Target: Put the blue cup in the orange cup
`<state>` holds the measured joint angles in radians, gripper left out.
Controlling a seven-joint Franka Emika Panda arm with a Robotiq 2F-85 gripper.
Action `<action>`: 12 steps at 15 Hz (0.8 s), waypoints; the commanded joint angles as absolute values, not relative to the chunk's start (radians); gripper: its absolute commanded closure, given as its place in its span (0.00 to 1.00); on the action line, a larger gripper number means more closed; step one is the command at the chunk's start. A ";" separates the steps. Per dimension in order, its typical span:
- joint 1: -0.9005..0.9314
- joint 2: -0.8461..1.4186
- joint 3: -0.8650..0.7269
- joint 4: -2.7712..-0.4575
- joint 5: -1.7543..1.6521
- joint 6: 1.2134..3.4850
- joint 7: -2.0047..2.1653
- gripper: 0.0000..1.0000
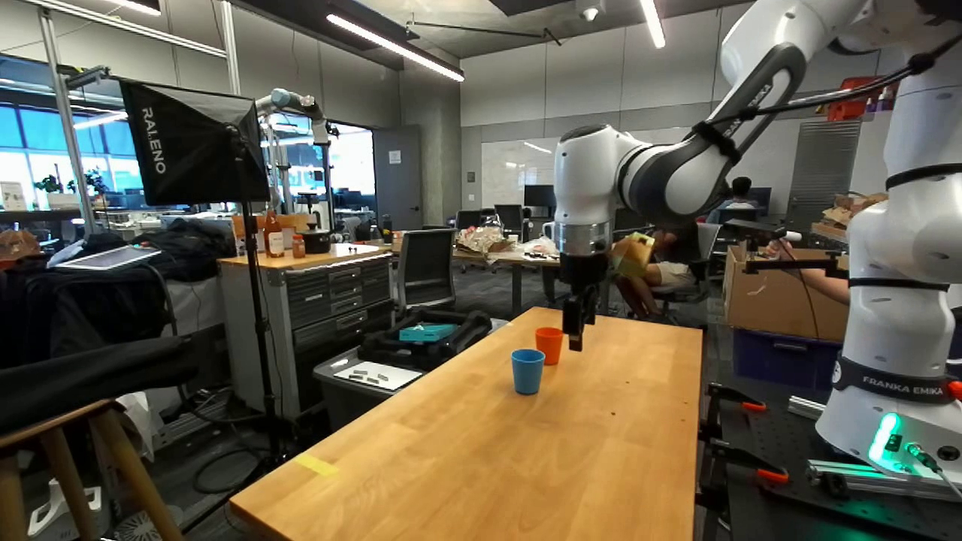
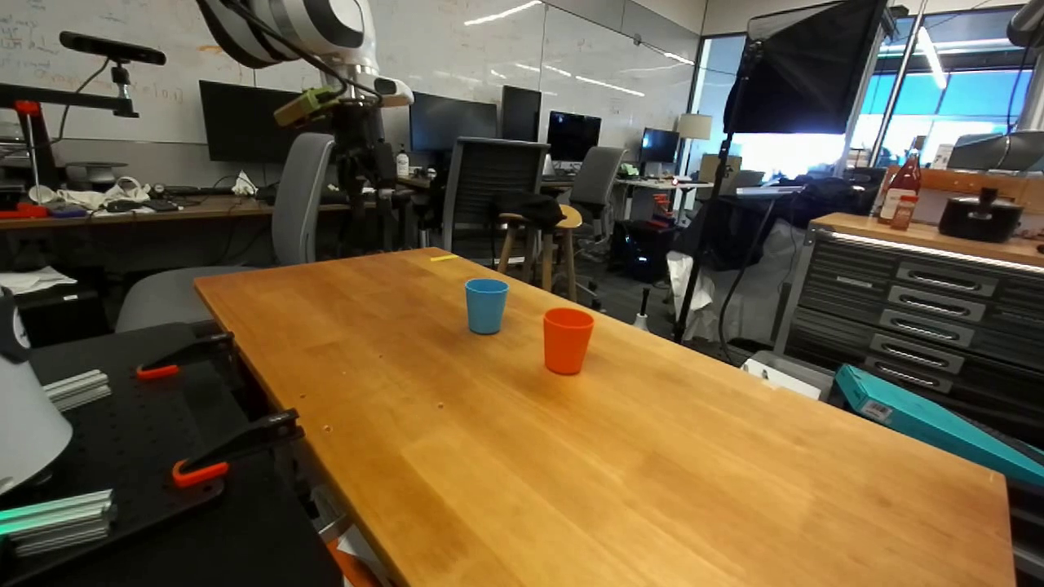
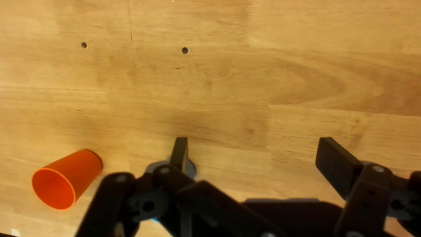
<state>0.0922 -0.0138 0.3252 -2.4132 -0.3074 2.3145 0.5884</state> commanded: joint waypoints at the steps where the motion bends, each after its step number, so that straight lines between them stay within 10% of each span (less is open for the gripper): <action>1: 0.126 0.234 0.235 -2.192 -0.442 2.282 0.677 0.00; 12: 0.287 0.588 0.003 -1.814 -0.445 2.283 0.697 0.00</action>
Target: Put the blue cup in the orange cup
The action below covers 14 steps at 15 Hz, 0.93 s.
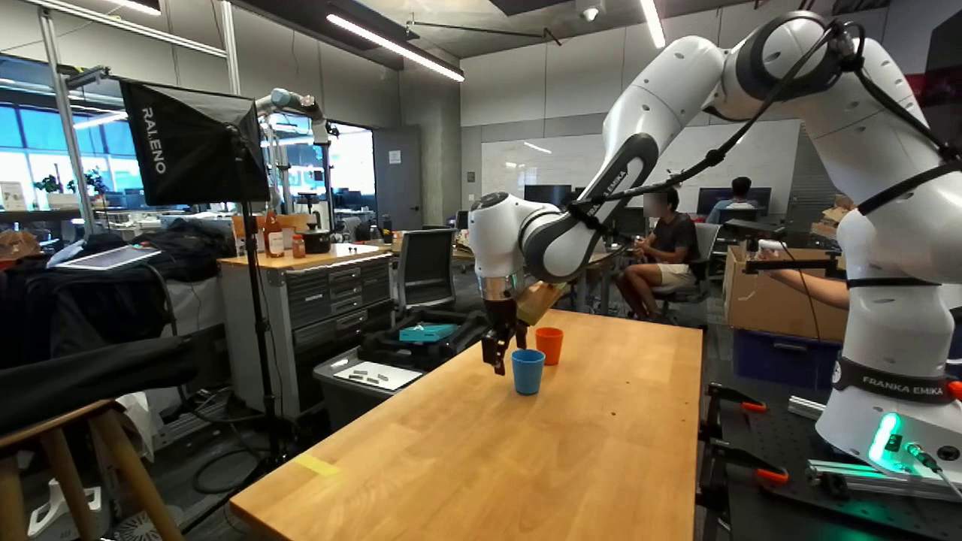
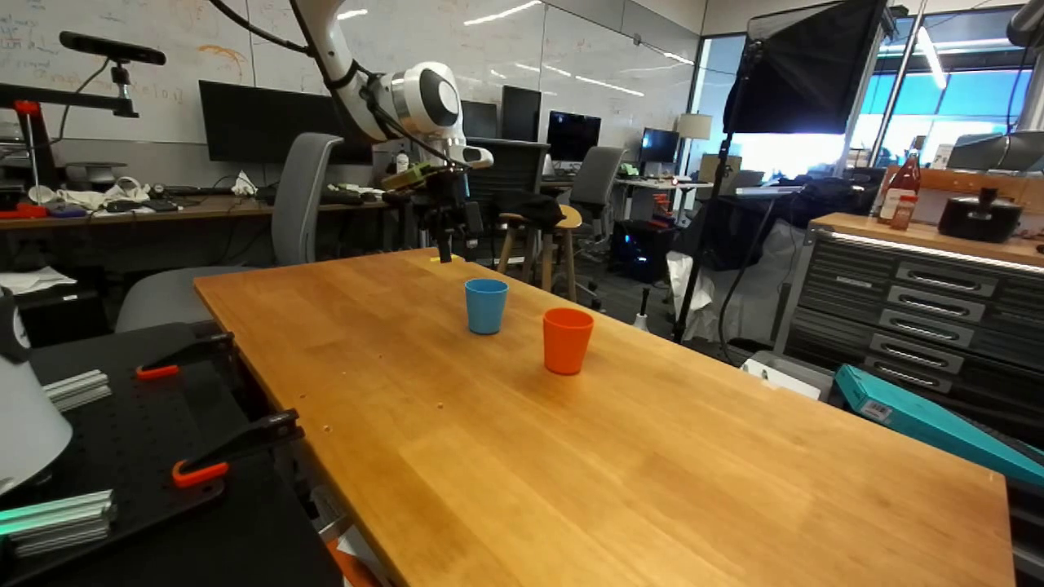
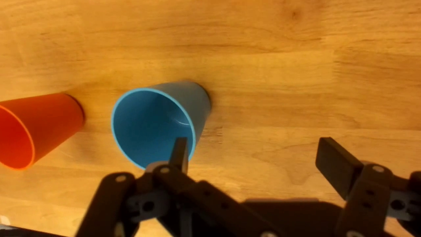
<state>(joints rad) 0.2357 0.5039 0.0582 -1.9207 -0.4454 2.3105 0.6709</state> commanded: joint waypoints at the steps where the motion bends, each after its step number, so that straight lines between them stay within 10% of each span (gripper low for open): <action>1: 0.293 0.610 -0.008 -1.794 -0.442 2.279 0.697 0.00; 9: 0.299 0.689 -0.067 -1.729 -0.432 2.249 0.691 0.00; 11: 0.297 0.701 -0.073 -1.738 -0.434 2.267 0.693 0.26; 14: 0.295 0.716 -0.074 -1.731 -0.422 2.262 0.688 0.37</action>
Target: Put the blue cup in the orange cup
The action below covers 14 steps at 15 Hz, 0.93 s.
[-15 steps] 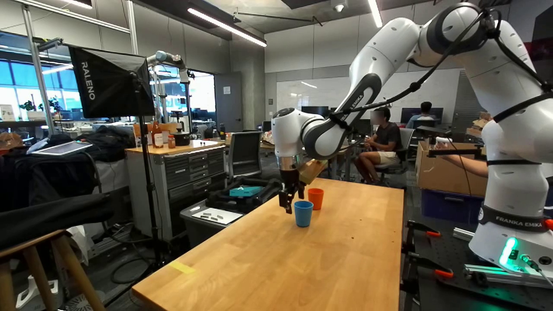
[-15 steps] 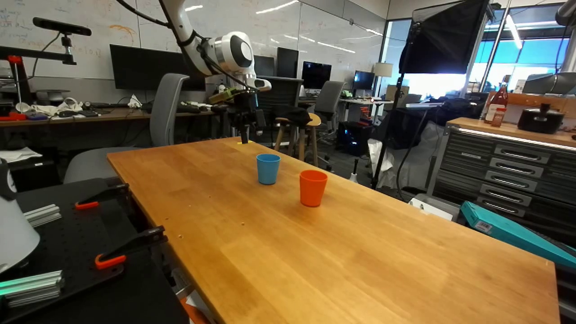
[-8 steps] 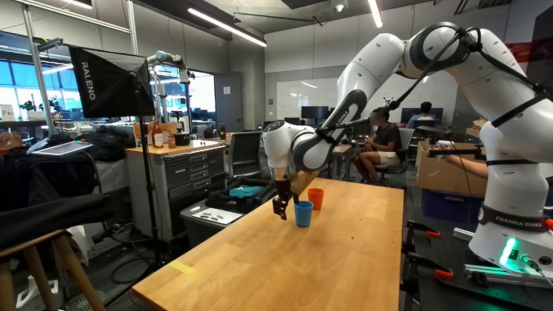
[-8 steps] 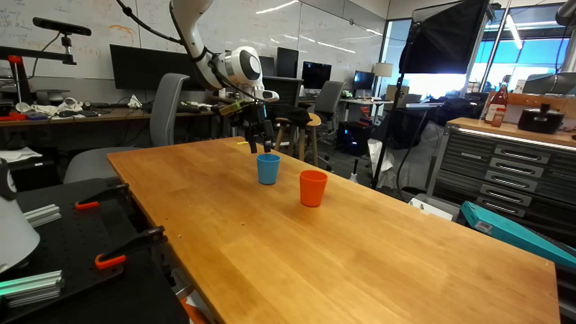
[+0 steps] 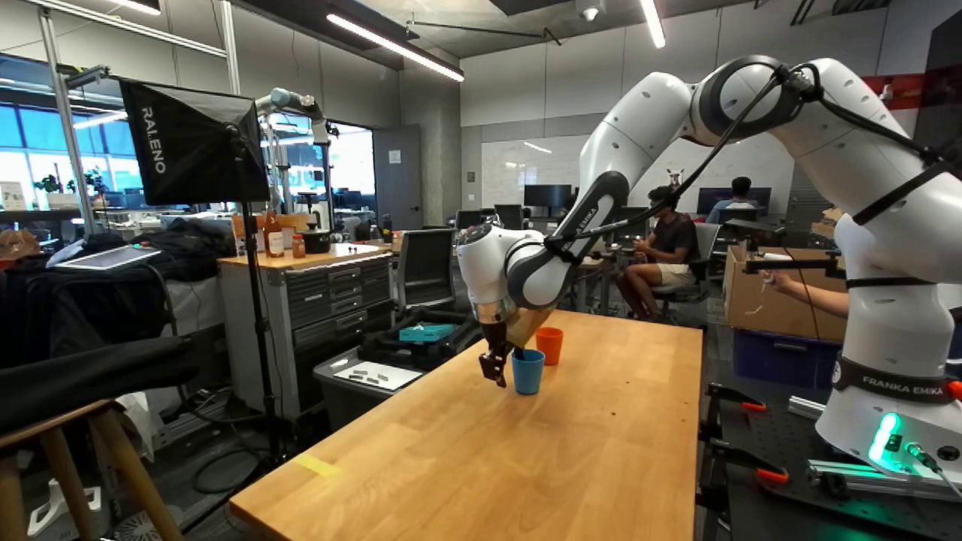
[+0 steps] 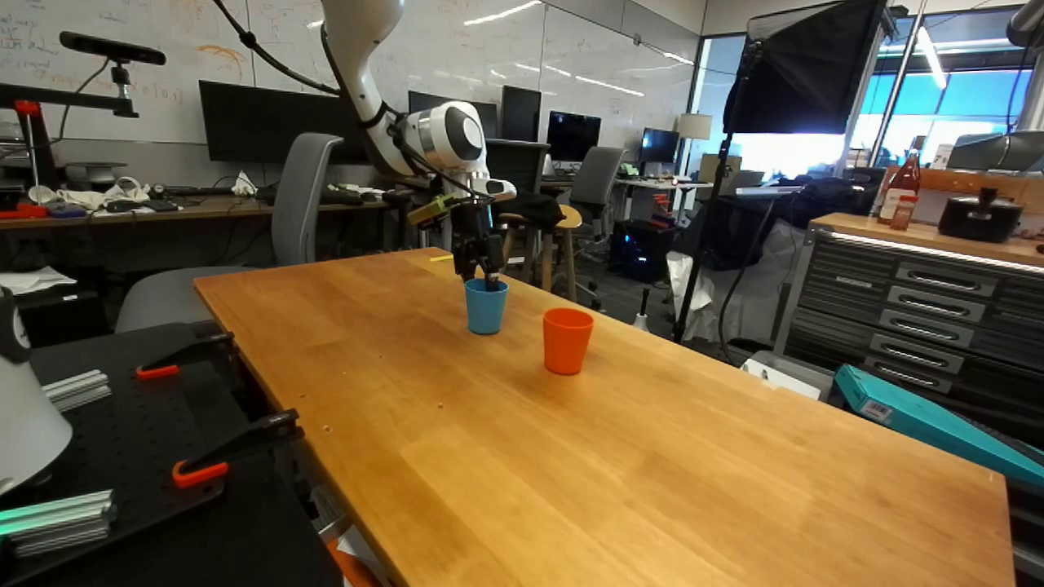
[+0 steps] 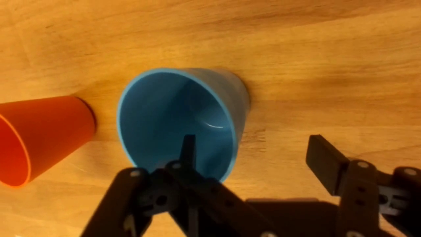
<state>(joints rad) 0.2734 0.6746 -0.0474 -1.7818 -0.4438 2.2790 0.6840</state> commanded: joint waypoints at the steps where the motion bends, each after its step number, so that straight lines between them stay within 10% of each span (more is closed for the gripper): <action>1: 0.295 0.719 -0.075 -1.730 -0.421 2.262 0.687 0.47; 7: 0.296 0.726 -0.077 -1.724 -0.421 2.262 0.682 0.92; 14: 0.276 0.636 -0.047 -1.809 -0.377 2.203 0.593 0.94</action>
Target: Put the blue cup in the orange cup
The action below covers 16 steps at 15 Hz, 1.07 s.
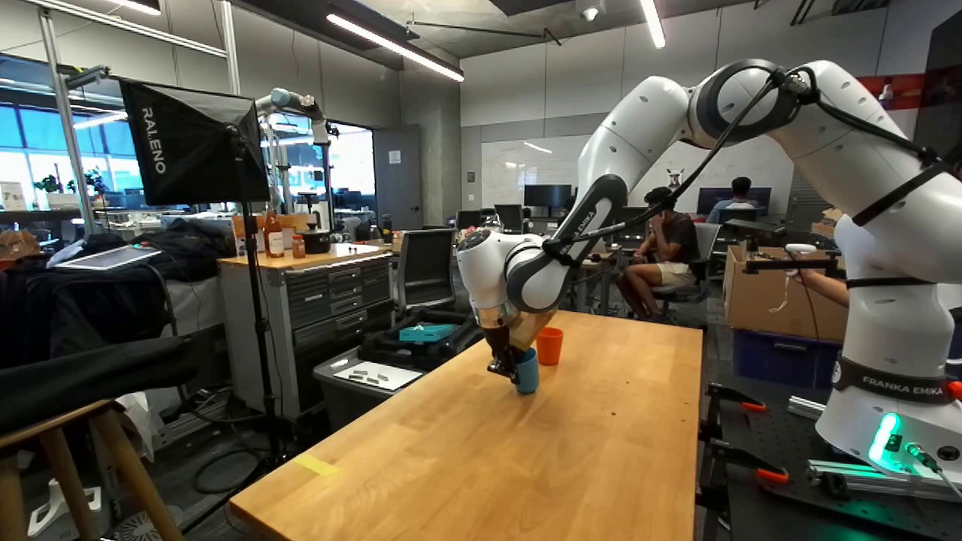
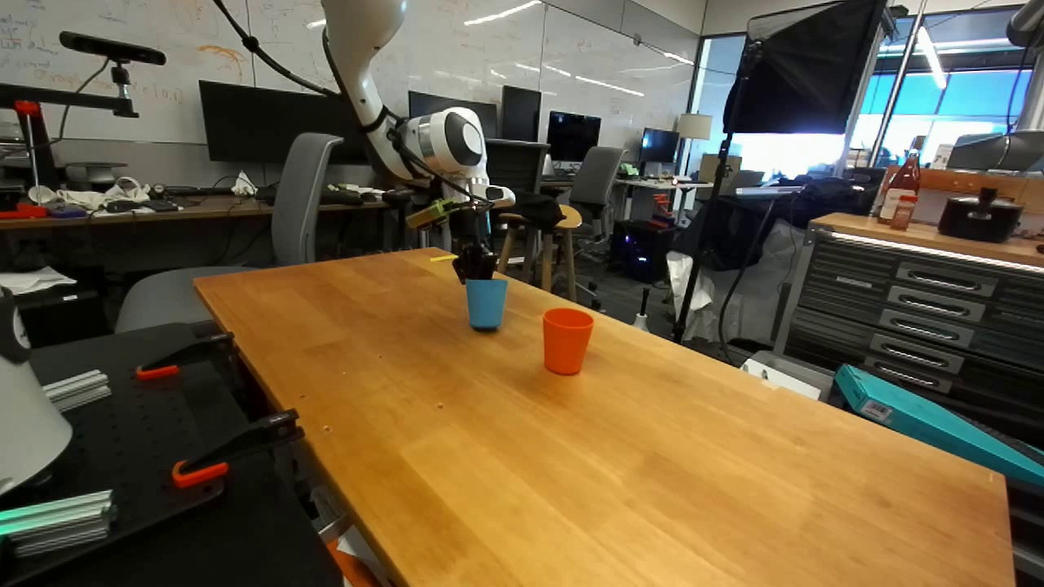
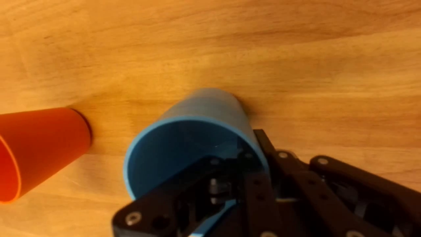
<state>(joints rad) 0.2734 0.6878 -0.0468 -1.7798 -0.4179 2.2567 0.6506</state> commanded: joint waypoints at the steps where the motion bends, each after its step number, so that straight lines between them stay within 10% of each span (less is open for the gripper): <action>1: 0.279 0.626 -0.049 -1.798 -0.371 2.177 0.584 0.93; 16: 0.219 0.534 -0.153 -1.660 -0.473 2.041 0.659 0.94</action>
